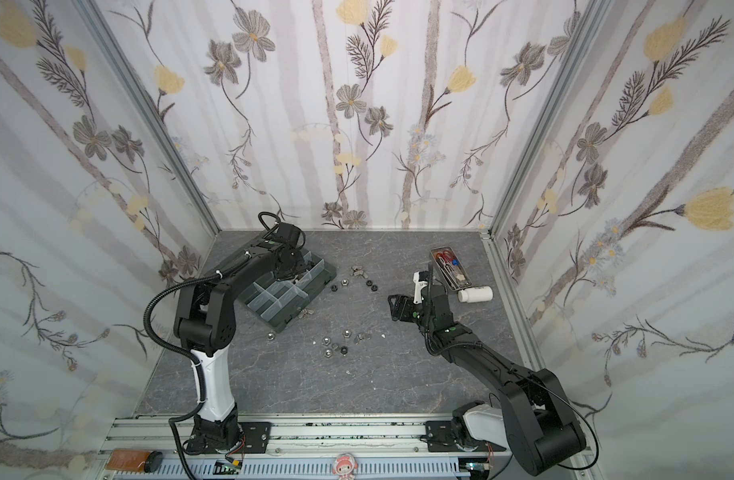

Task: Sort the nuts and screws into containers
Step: 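Lower the steel bolt into the bolt compartment and open the left gripper, then withdraw the left gripper while the right gripper moves toward a silver wing nut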

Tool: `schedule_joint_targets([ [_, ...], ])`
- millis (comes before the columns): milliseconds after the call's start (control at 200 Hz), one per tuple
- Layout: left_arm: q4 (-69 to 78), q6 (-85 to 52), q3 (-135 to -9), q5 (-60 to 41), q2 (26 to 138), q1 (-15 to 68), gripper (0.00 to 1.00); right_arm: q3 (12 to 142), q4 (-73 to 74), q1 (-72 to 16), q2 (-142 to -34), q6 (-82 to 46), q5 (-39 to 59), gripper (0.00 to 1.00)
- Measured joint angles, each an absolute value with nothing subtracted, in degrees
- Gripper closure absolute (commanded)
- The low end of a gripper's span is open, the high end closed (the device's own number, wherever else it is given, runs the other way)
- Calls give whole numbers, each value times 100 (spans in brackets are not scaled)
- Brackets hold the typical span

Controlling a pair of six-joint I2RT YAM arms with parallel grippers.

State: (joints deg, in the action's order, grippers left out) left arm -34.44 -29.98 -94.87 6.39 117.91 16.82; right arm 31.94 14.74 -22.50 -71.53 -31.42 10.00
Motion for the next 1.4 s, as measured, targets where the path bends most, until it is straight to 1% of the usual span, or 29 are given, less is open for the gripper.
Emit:
schedule_joint_targets([
  [220,-3476,-2993,-9749,648,12123,1649,52,3181,1476,-2261,-7131,-3142,1013,23],
  [330,-3542,-2993,-9751,666,12202,1645,45,3181,1483,-2265,-7098,-3142,1013,23],
  [465,-3583,-2995,-9747,685,12215,1638,32,3181,1479,-2281,-7096,-3142,1013,24],
  [625,-3603,-2989,-9736,679,12018,1645,23,3201,1424,-2373,-7131,-3127,1004,23],
  [794,-3535,-2991,-9566,598,11334,1638,13,3479,1168,-2598,-7168,-2987,797,25],
  [854,-3511,-2991,-9406,523,11002,1640,9,3603,1024,-2705,-7179,-2932,674,27],
  [964,-3341,-2982,-8936,320,10420,1671,5,3802,646,-2886,-7188,-2786,456,31],
  [1104,-3083,-2967,-8064,-19,9590,1769,2,3868,220,-3039,-7188,-2650,301,37],
  [1264,-2781,-2978,-7148,-242,8735,1907,0,3868,-209,-3234,-7129,-2587,189,46],
  [1354,-2696,-3000,-6707,-325,8313,2003,0,3870,-381,-3365,-7118,-2528,154,45],
  [1404,-2648,-3004,-6449,-340,8027,2075,0,3894,-530,-3457,-7118,-2473,128,41],
])
